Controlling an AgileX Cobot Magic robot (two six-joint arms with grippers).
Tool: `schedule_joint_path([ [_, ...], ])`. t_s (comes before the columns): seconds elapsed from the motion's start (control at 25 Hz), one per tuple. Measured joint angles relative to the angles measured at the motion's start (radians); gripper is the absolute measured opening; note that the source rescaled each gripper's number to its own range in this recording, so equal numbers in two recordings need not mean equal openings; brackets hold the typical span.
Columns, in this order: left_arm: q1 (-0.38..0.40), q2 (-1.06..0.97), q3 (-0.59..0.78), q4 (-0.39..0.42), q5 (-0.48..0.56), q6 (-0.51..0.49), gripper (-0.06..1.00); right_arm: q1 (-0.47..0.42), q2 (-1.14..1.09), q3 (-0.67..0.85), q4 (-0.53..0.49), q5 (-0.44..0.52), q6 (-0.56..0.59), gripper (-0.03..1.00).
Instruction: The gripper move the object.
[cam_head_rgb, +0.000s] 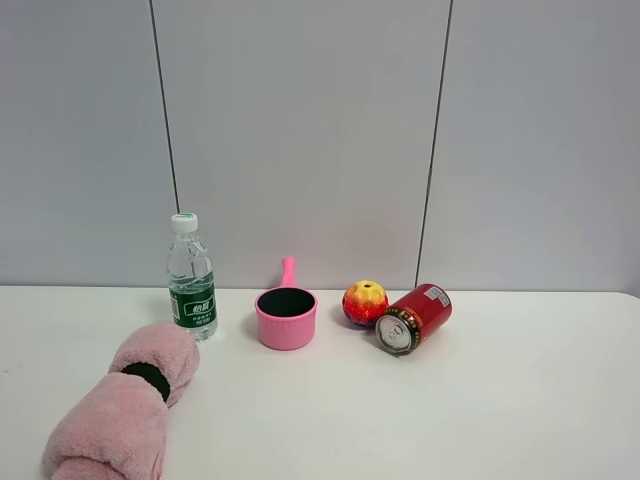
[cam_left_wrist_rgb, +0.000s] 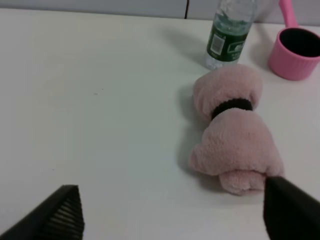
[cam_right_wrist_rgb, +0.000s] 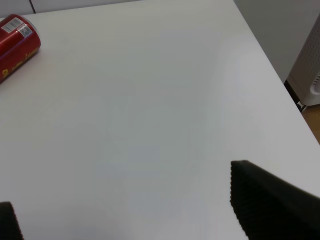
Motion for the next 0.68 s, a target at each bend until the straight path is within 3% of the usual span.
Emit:
schedule_joint_path([
  [0.68, 0.000, 0.000, 0.000, -0.001, 0.000, 0.005, 0.48, 0.000, 0.000, 0.000, 0.000, 0.000, 0.000, 1.00],
])
